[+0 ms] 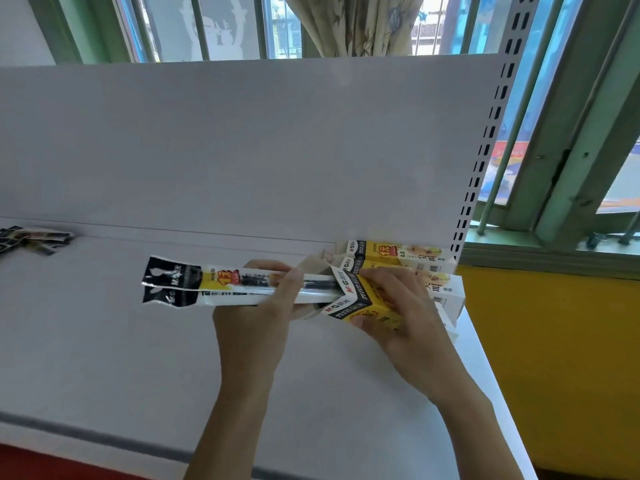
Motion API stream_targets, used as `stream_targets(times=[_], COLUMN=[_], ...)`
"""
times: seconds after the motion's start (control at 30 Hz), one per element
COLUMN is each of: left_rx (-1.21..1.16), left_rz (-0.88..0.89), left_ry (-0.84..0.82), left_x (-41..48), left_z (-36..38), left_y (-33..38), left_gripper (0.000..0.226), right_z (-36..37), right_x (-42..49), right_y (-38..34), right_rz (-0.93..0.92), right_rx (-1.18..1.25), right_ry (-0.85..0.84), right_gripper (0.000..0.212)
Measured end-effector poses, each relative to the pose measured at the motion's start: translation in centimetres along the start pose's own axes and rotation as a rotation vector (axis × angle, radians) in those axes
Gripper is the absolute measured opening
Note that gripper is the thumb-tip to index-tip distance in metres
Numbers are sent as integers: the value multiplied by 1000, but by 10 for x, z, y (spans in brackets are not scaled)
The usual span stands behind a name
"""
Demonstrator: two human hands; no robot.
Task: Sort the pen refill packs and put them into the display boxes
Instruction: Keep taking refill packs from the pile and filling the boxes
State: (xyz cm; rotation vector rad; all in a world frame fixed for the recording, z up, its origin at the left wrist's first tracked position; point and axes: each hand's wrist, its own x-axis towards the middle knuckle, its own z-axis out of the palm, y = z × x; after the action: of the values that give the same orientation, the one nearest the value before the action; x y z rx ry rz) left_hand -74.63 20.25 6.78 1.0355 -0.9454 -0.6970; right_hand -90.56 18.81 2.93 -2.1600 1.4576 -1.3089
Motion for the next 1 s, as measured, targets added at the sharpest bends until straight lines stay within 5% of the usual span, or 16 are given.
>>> stream_targets(times=[0.1,0.4,0.53,0.7,0.83,1.0], left_rx=[-110,27,-122,8,126,33], left_rz=[-124,-132,-139,-59,-12,-266], left_ry=[2,-97,117,126,19,-268], left_x=[1,2,1,0,-5,-1], left_z=[4,12,5,-2,-2,-1], left_y=[-4,-4,-4,-7,-6,5], left_gripper=[20,13,25,21,13,15], right_z=[2,11,9,17,18,19], right_x=[0,3,4,2,1,-1], right_y=[-2,-5,-15,-20,-17,-14], right_rz=[-6,-69,-90,-140,-179,-175], right_rx=[-10,-92,-69,-87,-101,-190], right_ry=[20,59,7,43,51,61], right_gripper=[55,54,57,55,53,67])
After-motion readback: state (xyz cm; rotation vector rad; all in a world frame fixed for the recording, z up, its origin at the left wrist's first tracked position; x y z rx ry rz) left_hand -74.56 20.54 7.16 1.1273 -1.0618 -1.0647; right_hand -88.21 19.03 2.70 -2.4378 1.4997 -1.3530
